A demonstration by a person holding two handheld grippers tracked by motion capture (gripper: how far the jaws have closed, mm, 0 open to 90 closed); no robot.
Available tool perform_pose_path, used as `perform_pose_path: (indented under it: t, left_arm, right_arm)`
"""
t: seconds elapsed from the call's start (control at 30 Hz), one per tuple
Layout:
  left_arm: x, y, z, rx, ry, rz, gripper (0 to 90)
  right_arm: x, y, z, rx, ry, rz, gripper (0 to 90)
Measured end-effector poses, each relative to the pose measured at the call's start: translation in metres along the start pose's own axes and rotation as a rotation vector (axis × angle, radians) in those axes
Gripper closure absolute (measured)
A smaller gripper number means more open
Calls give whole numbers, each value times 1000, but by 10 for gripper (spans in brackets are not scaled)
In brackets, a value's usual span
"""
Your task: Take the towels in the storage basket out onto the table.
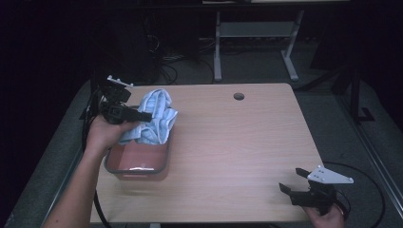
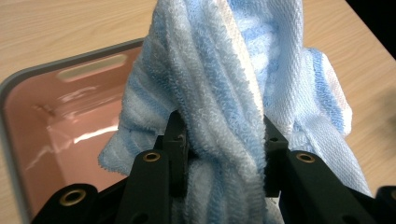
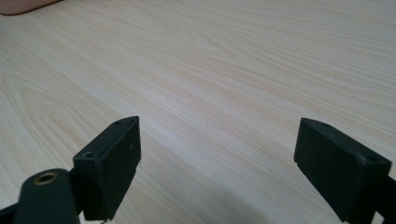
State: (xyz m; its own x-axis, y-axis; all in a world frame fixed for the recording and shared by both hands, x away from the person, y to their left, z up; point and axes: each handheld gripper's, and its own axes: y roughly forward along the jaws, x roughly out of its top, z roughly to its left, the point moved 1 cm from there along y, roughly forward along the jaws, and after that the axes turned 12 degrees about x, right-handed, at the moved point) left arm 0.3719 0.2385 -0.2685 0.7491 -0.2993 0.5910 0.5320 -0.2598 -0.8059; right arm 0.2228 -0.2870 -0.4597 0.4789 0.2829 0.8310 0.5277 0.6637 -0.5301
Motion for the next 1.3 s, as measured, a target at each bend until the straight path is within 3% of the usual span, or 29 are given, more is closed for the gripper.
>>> perform_pose_path:
  t: [0.17, 0.5, 1.3]
  left_arm:
    - [7, 10, -17, -23, 29, 7, 644]
    - [13, 25, -38, -49, 63, 24, 643]
    - [26, 53, -74, -93, 120, 44, 642]
  right_arm:
    - [0, -1, 0, -1, 1, -7, 142]
    - [0, -3, -1, -2, 7, -11, 142]
    - [0, -1, 0, -2, -4, -8, 142]
